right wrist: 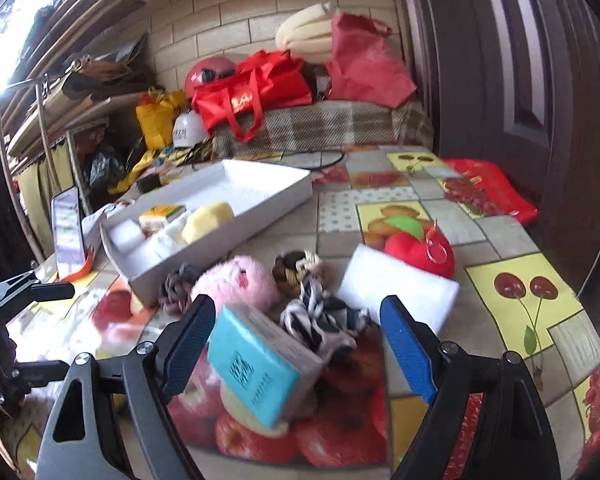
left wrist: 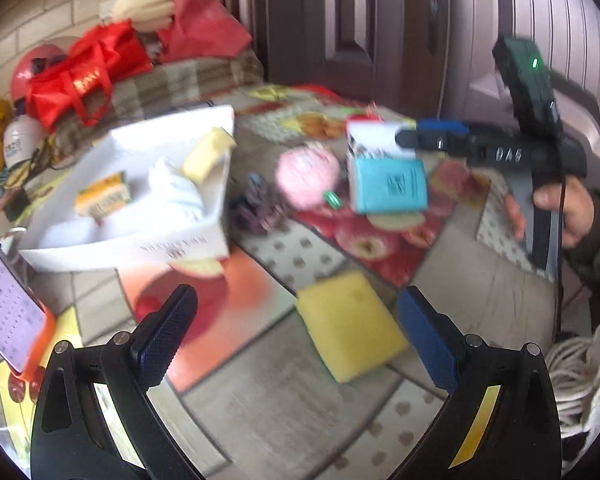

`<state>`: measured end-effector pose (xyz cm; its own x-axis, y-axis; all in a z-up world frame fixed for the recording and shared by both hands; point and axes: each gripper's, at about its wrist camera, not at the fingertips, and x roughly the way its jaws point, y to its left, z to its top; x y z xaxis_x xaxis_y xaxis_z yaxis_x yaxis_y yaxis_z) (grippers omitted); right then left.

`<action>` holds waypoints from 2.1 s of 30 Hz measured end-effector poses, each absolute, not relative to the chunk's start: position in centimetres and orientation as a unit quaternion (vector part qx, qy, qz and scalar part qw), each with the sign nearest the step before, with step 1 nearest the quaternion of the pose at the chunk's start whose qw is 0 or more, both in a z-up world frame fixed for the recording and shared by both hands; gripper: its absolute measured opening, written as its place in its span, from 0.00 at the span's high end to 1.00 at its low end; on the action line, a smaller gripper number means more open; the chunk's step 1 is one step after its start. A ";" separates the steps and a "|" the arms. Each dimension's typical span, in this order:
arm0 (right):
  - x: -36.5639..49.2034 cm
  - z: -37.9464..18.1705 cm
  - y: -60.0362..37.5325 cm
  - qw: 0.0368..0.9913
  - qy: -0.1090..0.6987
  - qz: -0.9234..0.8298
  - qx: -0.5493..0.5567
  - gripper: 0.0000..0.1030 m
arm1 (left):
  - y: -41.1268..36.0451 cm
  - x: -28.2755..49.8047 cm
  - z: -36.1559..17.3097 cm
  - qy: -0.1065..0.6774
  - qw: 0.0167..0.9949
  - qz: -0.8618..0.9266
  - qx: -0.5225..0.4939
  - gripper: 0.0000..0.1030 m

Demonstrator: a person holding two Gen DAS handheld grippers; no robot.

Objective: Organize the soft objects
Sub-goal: 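Grasp the yellow-green sponge with left tool while right tool grasps blue tissue pack, then carry the sponge and blue tissue pack over the white box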

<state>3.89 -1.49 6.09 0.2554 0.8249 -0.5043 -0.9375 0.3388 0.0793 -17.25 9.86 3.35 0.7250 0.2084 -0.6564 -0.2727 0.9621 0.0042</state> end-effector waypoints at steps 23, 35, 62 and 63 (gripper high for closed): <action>-1.9 1.9 3.1 0.728 0.180 0.534 -0.390 0.49 | 8.4 -13.7 0.7 0.424 0.899 0.111 -0.023 0.60; 3.1 7.7 -5.3 0.821 0.131 0.551 -0.075 0.49 | 10.7 -18.8 5.3 0.201 0.948 0.246 0.001 0.60; -0.1 6.5 3.9 0.781 0.141 0.596 -0.121 0.49 | 18.3 -16.9 5.9 0.151 0.919 0.361 -0.053 0.59; -0.1 6.5 4.3 0.778 0.146 0.599 -0.117 0.49 | 18.7 -16.8 5.9 0.152 0.917 0.364 -0.052 0.59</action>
<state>-0.07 4.30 6.49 0.2396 0.8985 -0.3678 -0.9670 0.2547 -0.0077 -16.77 18.66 5.92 0.6890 0.6514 -0.3178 -0.6833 0.7300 0.0149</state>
